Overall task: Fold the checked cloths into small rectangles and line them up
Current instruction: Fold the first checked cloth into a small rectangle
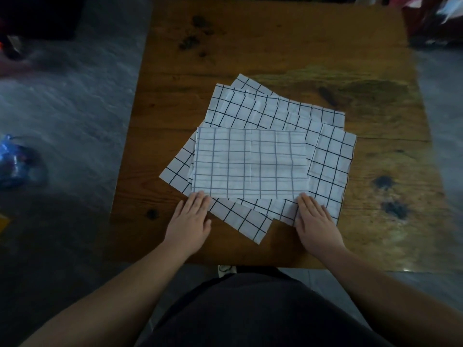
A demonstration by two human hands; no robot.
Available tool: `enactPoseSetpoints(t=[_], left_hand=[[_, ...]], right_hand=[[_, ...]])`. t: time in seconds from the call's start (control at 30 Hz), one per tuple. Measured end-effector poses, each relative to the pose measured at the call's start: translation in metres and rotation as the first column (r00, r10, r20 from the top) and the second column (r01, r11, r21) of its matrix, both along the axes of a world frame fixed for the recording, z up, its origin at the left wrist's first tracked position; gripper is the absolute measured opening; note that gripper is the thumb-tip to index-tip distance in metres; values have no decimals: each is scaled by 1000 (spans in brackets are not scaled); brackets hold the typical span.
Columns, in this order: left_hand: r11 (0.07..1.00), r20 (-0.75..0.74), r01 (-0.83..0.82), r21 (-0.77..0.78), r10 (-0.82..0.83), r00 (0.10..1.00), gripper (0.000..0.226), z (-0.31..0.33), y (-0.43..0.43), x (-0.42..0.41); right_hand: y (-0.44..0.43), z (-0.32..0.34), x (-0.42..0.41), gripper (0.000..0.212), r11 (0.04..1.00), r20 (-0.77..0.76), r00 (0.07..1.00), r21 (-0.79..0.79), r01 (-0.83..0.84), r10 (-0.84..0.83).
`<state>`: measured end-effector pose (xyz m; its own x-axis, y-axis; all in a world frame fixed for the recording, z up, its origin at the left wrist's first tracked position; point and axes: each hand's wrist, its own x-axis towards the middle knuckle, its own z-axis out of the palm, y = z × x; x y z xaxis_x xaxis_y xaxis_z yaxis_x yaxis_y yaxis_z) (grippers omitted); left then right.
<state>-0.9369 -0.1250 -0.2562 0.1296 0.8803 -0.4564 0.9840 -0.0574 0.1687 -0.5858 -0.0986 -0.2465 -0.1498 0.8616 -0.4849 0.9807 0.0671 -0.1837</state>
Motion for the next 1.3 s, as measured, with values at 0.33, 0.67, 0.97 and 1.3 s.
enactPoseSetpoints(t=[0.33, 0.67, 0.97, 1.3], left_hand=[[997, 166, 9, 83, -22, 986, 62, 31, 35, 67], [989, 165, 147, -16, -142, 976, 60, 26, 68, 93], [988, 204, 154, -15, -147, 968, 49, 23, 73, 86], [983, 271, 85, -162, -39, 962, 72, 42, 110, 83]], right_hand=[[53, 23, -20, 50, 781, -303, 741, -15, 624, -599], [76, 17, -21, 24, 783, -149, 769, -101, 614, -622], [96, 15, -10, 23, 513, -282, 428, -467, 720, -859], [85, 39, -31, 7, 464, -381, 304, -460, 757, -873]])
